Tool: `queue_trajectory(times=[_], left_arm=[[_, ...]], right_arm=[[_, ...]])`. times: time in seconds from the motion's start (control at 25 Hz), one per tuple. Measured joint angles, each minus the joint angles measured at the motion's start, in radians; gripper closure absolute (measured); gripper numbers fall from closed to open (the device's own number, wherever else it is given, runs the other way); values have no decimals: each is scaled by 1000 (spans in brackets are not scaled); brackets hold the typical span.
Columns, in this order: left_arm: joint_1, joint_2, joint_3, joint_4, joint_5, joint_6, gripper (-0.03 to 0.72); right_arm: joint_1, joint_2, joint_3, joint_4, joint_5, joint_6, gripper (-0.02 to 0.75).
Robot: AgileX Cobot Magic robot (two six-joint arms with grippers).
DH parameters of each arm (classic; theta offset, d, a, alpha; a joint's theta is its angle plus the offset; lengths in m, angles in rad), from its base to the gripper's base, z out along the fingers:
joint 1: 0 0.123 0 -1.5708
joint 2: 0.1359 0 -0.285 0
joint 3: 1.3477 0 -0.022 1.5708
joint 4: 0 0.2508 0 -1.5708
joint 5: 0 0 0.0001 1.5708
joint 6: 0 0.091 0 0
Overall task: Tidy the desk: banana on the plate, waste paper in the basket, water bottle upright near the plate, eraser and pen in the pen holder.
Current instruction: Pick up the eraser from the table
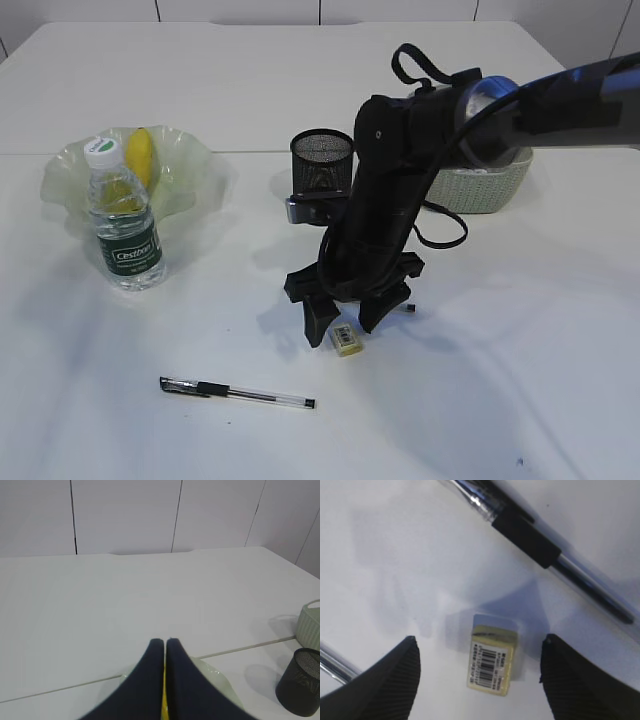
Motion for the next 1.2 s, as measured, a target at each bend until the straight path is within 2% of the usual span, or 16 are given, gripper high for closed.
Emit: queue_trajectory(times=[1.2], left_arm=[[0, 0, 0, 0, 0, 0, 713]], right_arm=[[0, 0, 0, -105, 29, 4, 186]])
